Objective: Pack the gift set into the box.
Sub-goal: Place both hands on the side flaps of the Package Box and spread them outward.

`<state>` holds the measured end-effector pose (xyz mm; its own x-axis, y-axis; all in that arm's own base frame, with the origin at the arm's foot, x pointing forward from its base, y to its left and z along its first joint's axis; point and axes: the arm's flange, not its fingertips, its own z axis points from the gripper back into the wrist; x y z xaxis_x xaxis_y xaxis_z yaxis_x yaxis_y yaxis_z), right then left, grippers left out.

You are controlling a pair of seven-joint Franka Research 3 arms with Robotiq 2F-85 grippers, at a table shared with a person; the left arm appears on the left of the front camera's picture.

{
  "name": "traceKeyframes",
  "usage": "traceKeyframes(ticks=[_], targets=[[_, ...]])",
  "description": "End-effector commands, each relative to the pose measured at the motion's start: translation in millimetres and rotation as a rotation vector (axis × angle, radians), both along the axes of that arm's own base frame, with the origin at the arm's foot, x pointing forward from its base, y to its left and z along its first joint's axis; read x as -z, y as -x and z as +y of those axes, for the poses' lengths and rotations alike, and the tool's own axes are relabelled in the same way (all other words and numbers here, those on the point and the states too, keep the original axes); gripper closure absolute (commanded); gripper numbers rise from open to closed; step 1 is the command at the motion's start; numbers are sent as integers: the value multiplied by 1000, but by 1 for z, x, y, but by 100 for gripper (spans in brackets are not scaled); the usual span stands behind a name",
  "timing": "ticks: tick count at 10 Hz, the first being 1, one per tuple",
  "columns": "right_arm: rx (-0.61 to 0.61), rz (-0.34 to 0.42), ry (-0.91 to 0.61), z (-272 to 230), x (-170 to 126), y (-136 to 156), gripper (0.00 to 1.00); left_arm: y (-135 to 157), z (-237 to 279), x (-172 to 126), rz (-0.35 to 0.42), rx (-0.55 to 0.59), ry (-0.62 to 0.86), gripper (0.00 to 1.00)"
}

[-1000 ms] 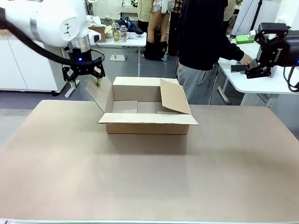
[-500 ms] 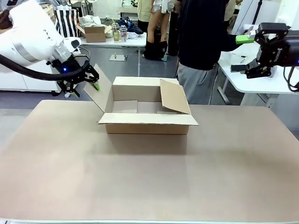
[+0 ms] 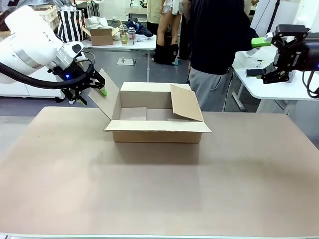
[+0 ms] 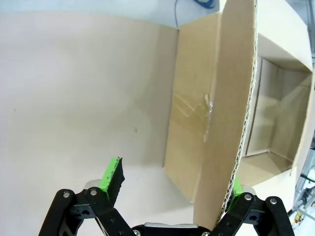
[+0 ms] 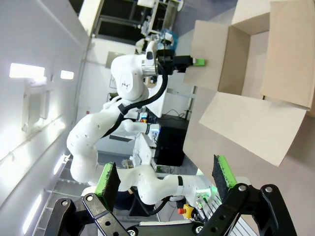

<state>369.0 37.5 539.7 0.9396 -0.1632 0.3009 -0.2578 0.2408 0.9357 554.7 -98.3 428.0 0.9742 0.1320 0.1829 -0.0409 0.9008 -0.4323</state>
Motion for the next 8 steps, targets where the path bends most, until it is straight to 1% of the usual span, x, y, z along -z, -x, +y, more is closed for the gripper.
traceKeyframes(ticks=[1,2,3,4,5,6,7,8], targets=[[-7,-28,-4,1,0,-1,0,1,-3,-5,4,-19,-22,0],[0,0,0,0,0,0,0,1,-3,-5,4,-19,-22,0],[-34,-3,117,29,-6,-28,0,1,-3,-5,4,-19,-22,0],[-71,-20,332,69,-14,-57,0,1,-3,-5,4,-19,-22,0],[-131,-17,526,112,-20,-85,0,1,-3,-5,4,-19,-22,0],[-157,15,734,151,-17,-111,0,1,-3,-5,4,-19,-22,0],[-150,36,906,185,-7,-131,0,1,-3,-5,4,-19,-22,0],[-144,27,1015,213,4,-143,0,1,-3,-5,4,-19,-22,0]])
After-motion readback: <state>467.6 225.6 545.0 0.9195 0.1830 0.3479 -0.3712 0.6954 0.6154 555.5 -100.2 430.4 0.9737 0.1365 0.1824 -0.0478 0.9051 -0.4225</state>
